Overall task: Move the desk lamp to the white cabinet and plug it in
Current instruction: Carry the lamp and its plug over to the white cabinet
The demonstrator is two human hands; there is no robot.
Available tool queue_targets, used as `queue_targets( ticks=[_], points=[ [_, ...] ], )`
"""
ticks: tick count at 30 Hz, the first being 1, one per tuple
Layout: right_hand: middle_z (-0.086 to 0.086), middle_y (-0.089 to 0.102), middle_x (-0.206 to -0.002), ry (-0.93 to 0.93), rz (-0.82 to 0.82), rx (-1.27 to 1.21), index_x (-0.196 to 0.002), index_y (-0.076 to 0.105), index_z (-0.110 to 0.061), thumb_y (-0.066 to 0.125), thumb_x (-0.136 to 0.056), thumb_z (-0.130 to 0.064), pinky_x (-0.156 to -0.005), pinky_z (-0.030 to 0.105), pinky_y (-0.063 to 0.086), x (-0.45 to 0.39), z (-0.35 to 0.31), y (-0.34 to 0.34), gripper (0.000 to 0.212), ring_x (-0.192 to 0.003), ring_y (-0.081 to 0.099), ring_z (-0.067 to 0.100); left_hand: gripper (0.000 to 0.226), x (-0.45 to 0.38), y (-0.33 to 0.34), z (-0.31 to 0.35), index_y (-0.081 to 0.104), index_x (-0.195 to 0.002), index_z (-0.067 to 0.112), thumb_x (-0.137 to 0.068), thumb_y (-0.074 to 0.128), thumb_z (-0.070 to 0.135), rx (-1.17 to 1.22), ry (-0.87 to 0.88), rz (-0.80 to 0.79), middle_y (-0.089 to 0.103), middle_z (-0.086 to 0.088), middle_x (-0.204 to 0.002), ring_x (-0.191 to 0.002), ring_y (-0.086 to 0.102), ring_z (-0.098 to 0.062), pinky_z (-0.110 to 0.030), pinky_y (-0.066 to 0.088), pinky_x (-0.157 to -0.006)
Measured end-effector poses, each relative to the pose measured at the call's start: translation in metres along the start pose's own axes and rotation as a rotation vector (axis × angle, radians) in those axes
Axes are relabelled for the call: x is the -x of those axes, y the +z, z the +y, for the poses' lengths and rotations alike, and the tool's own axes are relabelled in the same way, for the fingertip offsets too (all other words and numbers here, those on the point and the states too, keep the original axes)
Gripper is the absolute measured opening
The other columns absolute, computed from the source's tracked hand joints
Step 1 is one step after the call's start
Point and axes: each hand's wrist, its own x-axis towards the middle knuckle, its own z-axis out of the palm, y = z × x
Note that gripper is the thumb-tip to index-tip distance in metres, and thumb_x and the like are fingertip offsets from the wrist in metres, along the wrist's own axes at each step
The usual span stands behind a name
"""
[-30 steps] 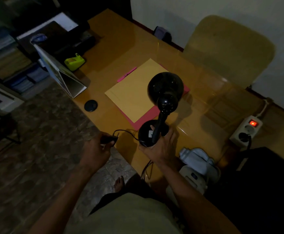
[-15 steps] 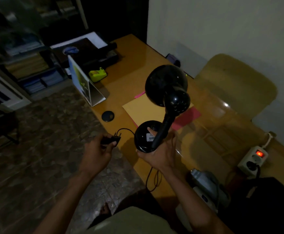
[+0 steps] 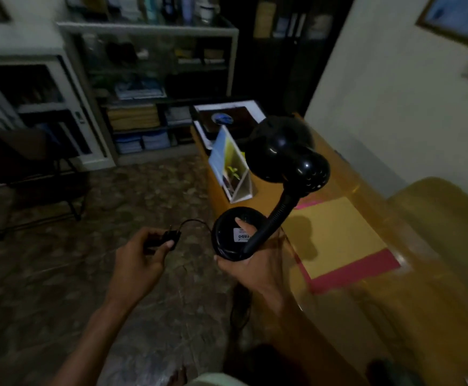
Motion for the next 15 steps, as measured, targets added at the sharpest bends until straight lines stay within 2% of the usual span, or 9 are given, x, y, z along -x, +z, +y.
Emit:
queue_targets(
  ticks=[5, 8, 10, 12, 15],
  points=[
    [-0.004, 0.029, -0.148, -0.076, -0.025, 0.028, -0.132, 0.052, -0.048, 0.074, -0.049, -0.077, -0.109, 0.012, 0.017, -0.034, -0.057, 0.047, 0.091, -0.139, 0.028, 0.016, 0.021, -0.022, -0.063, -0.031, 0.066, -0.095, 0.032, -0.083, 0.077, 0.019, 0.034, -0.050, 0.117, 0.066, 0.023, -0.085, -0.081, 0.060, 0.021, 0.003, 0.042, -0.064],
    [-0.003, 0.030, -0.151, -0.101, -0.099, -0.005, -0.133, 0.052, -0.047, 0.074, -0.050, -0.078, -0.119, 0.023, 0.024, -0.058, -0.084, 0.069, 0.092, -0.143, 0.028, 0.016, 0.022, -0.041, -0.088, -0.046, 0.066, -0.094, 0.033, -0.083, 0.077, 0.018, 0.048, -0.045, 0.161, 0.067, 0.026, -0.086, -0.082, 0.062, 0.018, 0.002, 0.043, -0.065],
    [-0.003, 0.030, -0.153, -0.133, -0.159, 0.013, -0.136, 0.049, -0.046, 0.073, -0.051, -0.078, -0.123, 0.028, 0.020, -0.076, -0.098, 0.082, 0.095, -0.145, 0.026, 0.018, 0.023, -0.057, -0.099, -0.057, 0.065, -0.094, 0.035, -0.083, 0.076, 0.019, 0.043, -0.034, 0.188, 0.068, 0.027, -0.087, -0.082, 0.063, 0.016, 0.002, 0.044, -0.065],
    [-0.003, 0.024, -0.155, -0.156, -0.181, 0.066, -0.137, 0.047, -0.049, 0.072, -0.050, -0.079, -0.120, 0.024, 0.011, -0.098, -0.110, 0.096, 0.095, -0.147, 0.019, 0.019, 0.024, -0.077, -0.107, -0.069, 0.064, -0.094, 0.037, -0.083, 0.076, 0.020, 0.027, -0.028, 0.207, 0.068, 0.028, -0.086, -0.082, 0.064, 0.015, 0.001, 0.044, -0.065],
    [-0.005, 0.021, -0.155, -0.171, -0.187, 0.075, -0.135, 0.049, -0.051, 0.076, -0.048, -0.077, -0.111, 0.020, 0.017, -0.143, -0.121, 0.125, 0.094, -0.144, 0.022, 0.018, 0.025, -0.121, -0.115, -0.089, 0.063, -0.095, 0.038, -0.083, 0.076, 0.020, 0.009, -0.038, 0.220, 0.067, 0.028, -0.086, -0.080, 0.065, 0.014, 0.000, 0.045, -0.065]
  ],
)
